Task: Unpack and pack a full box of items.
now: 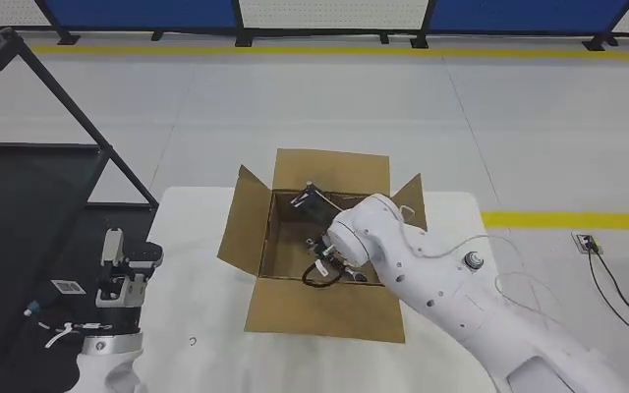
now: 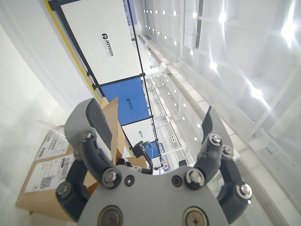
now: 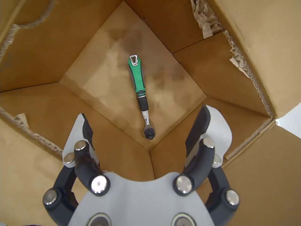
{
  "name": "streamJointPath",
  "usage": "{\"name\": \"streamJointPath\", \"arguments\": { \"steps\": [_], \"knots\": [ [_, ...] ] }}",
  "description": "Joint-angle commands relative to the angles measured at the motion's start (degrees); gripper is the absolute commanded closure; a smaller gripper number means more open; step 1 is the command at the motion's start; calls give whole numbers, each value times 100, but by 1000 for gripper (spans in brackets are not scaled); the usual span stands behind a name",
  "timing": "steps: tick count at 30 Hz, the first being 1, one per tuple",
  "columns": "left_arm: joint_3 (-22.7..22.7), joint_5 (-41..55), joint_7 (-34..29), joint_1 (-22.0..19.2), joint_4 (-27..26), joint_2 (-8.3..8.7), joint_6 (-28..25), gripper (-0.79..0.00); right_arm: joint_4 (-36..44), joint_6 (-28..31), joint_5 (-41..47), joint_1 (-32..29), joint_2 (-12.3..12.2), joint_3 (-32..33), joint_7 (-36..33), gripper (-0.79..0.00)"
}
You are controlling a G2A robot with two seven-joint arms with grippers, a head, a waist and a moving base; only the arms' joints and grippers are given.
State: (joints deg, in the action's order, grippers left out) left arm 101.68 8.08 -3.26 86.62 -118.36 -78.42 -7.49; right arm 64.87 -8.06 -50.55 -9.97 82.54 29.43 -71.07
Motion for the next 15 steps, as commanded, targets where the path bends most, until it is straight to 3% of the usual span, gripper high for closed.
{"name": "streamJointPath", "arguments": {
  "steps": [1,15],
  "knots": [
    [24,29,-8,20,-18,2,-19,-785,-367,-58,-24,111,154,-186,-44,-785],
    [98,230,-60,138,-103,13,-114,-785,-2560,518,481,362,916,-521,510,-785]
  ]
}}
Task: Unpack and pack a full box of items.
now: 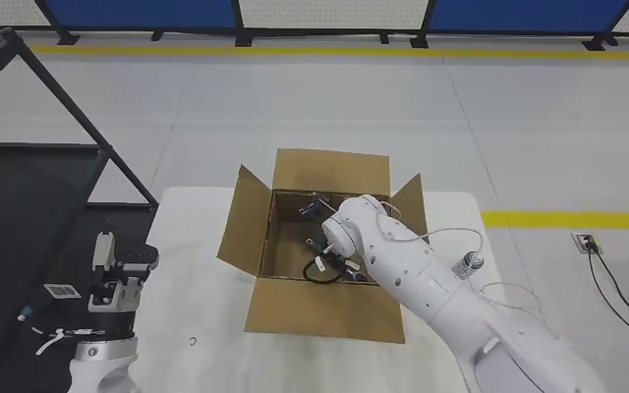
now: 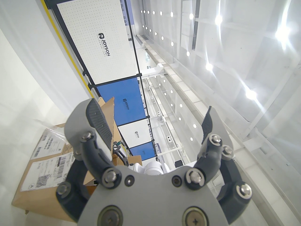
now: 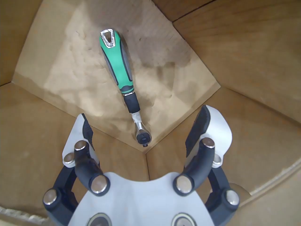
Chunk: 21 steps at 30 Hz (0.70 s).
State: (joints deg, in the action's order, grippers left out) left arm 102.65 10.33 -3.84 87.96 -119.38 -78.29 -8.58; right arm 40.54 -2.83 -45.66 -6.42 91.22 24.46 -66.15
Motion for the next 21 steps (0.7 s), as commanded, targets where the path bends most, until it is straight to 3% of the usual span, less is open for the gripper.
{"name": "streamJointPath", "arguments": {
  "steps": [1,10,16,21],
  "knots": [
    [5,1,-3,7,-1,2,-6,-785,-233,-10,-17,18,96,-47,35,-785],
    [18,-1,-9,16,7,12,-15,-785,-1002,344,-54,102,463,-173,157,-785],
    [21,29,4,17,18,15,-25,-785,-1316,490,-187,112,665,-252,250,-680],
    [27,46,2,11,34,20,-33,-785,-1535,579,-241,118,815,-274,318,-727]
  ]
}}
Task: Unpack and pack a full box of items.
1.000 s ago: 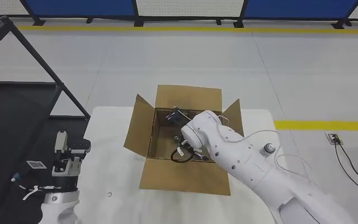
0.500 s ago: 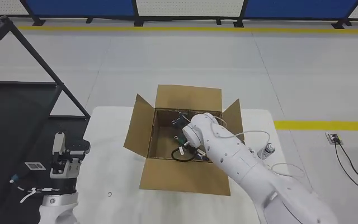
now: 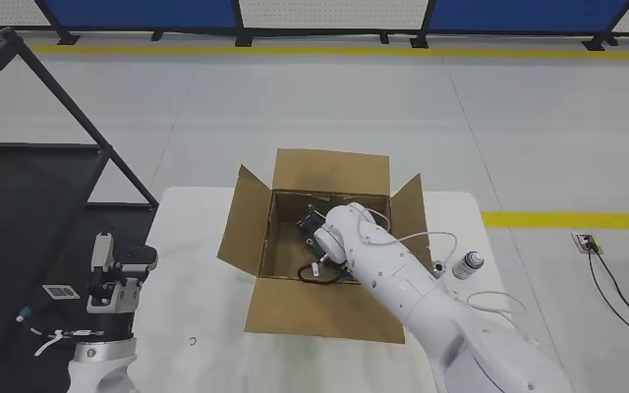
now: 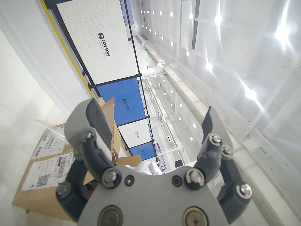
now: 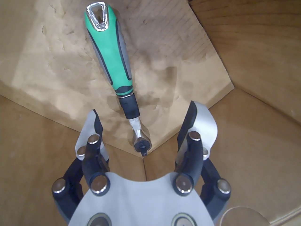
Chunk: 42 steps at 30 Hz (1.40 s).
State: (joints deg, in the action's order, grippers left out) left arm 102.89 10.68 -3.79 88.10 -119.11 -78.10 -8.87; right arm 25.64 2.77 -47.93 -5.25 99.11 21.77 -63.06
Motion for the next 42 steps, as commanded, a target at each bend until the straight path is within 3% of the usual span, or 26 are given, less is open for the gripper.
{"name": "streamJointPath", "arguments": {
  "steps": [1,3,8,10,33,42],
  "knots": [
    [6,20,-12,-6,14,2,2,-785,-95,32,-34,4,55,-12,16,-723],
    [16,36,-7,-12,23,4,7,-785,-193,71,-55,9,107,-15,29,-690],
    [29,38,-1,-19,35,9,12,-785,-446,132,-65,32,223,8,53,-372],
    [29,34,-7,-24,31,12,7,-785,-536,136,-74,37,269,16,77,-339],
    [62,10,-10,-3,17,32,-3,-785,-1340,619,167,24,551,293,444,-286],
    [49,-15,20,-15,29,38,6,-785,-1435,757,151,4,598,350,453,-231]
  ]
}}
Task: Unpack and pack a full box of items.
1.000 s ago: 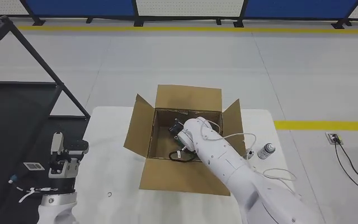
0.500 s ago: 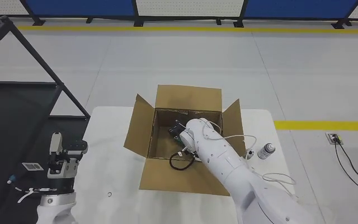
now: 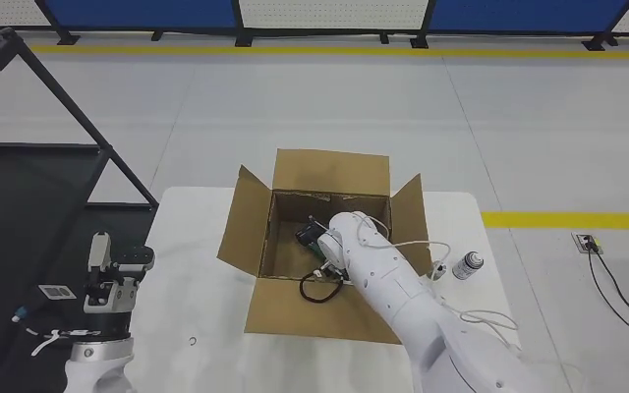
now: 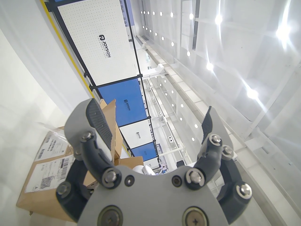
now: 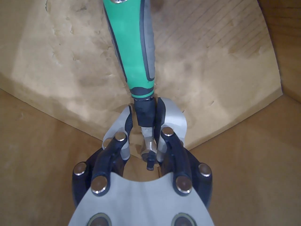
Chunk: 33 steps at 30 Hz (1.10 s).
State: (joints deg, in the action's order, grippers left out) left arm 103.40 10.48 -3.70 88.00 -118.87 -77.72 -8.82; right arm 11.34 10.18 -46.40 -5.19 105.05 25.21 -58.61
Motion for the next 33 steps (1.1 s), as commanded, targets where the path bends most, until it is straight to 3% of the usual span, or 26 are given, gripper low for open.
{"name": "streamJointPath", "arguments": {
  "steps": [1,11,12,13,14,23,33],
  "knots": [
    [-5,3,14,-7,9,1,0,-785,-3,28,-15,-3,9,8,18,-231],
    [-14,6,49,-16,17,5,-10,-785,-50,-22,-107,-27,68,37,-3,-215],
    [-13,9,55,-16,18,5,-10,-785,-62,-25,-113,-28,72,41,-7,-188],
    [-14,14,65,-16,17,5,-8,-785,-73,-23,-118,-28,76,46,-12,-65],
    [-17,26,72,-18,14,5,-15,-785,-83,-23,-119,-25,80,54,-12,0],
    [-46,-15,57,-23,9,10,-5,-785,-179,3,-33,58,64,182,176,0],
    [-109,-69,38,-57,11,17,32,-785,-242,491,186,280,-62,401,406,0]
  ]
}}
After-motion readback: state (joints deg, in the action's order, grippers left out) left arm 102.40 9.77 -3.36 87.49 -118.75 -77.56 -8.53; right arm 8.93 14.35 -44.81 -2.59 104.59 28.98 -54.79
